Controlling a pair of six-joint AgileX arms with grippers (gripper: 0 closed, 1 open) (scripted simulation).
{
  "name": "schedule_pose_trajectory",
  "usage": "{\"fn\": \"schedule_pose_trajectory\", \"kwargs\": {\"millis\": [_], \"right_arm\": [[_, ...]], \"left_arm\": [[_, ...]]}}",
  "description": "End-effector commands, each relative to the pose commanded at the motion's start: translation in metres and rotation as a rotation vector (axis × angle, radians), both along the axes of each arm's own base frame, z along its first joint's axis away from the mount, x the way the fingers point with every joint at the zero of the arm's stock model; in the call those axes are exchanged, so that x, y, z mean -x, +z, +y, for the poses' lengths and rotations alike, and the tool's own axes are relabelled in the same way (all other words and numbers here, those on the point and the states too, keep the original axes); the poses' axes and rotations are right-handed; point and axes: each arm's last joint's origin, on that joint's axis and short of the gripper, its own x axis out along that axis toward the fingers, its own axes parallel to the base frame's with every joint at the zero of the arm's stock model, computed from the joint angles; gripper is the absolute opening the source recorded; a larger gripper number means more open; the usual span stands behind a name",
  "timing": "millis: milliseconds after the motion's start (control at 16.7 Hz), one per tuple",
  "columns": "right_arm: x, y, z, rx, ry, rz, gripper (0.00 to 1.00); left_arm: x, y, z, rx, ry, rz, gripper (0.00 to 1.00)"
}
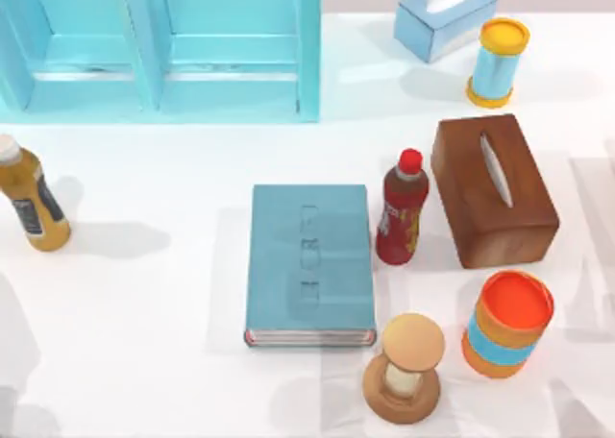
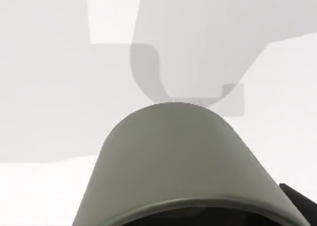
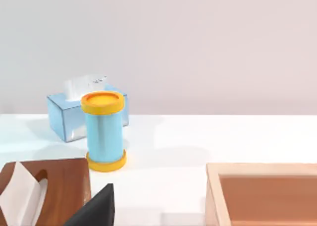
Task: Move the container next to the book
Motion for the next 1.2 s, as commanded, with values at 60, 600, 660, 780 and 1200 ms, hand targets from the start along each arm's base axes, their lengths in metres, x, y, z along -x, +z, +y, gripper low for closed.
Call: {"fn": "schedule_pose_trajectory", "kwargs": {"millis": [60,600,660,780,1200], "right_arm": [[0.0,0.0,0.0,0.0,0.0,0.0,1.0],[0.0,0.0,0.0,0.0,0.0,0.0,1.0],[0.0,0.0,0.0,0.0,0.0,0.0,1.0],[0.0,0.0,0.0,0.0,0.0,0.0,1.0],[0.0,0.0,0.0,0.0,0.0,0.0,1.0]], "left_arm": [[0.0,0.002,0.0,-0.002,0.0,-0.002,0.0],[-0.016,0.015,-0.018,0.001,0.039,-0.023,0.0],[-0.022,0.02,-0.025,0.004,0.053,-0.028,0.0],[-0.035,0.031,-0.043,0.013,0.087,-0.037,0.0],[-0.073,0.06,-0.137,0.07,0.309,0.012,0.0]]}}
